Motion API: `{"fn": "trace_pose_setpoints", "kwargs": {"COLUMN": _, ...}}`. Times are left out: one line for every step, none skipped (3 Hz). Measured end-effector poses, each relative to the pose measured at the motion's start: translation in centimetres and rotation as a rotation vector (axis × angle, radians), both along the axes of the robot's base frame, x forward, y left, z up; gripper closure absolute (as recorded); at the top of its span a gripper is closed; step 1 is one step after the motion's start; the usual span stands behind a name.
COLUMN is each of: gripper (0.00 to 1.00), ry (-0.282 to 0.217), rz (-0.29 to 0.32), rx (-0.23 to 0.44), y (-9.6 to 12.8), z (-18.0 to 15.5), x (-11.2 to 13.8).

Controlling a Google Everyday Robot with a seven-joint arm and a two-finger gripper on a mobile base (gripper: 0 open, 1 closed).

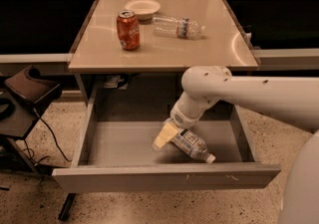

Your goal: Pick blue plastic bottle from top drawer and place on counter

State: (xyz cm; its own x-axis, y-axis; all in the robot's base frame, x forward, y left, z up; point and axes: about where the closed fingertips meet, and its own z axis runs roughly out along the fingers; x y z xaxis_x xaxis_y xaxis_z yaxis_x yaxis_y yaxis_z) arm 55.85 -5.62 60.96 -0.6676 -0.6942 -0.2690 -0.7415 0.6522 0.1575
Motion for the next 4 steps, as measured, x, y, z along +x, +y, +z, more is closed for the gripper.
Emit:
{"fn": "trace_pose_setpoints", "kwargs": {"gripper": 0.00, "ry": 0.000, "rz": 0.000, "rx": 0.000, "y": 0.00, "z": 0.00, "x": 0.00}}
{"fn": "trace_pose_setpoints", "kwargs": {"gripper": 0.00, "ry": 0.030, "rz": 0.052, "rx": 0.041, "y": 0.50, "z": -0.54, "x": -0.19}}
{"fn": "trace_pose_setpoints", "kwargs": {"gripper": 0.00, "ry": 0.031, "rz": 0.054, "rx": 0.042, "y": 0.52, "z": -0.57, "x": -0.19}}
{"fn": "trace_pose_setpoints", "kwargs": {"gripper": 0.18, "ry": 0.031, "rz": 0.054, "rx": 0.042, "y": 0.53, "z": -0.57, "x": -0.20}}
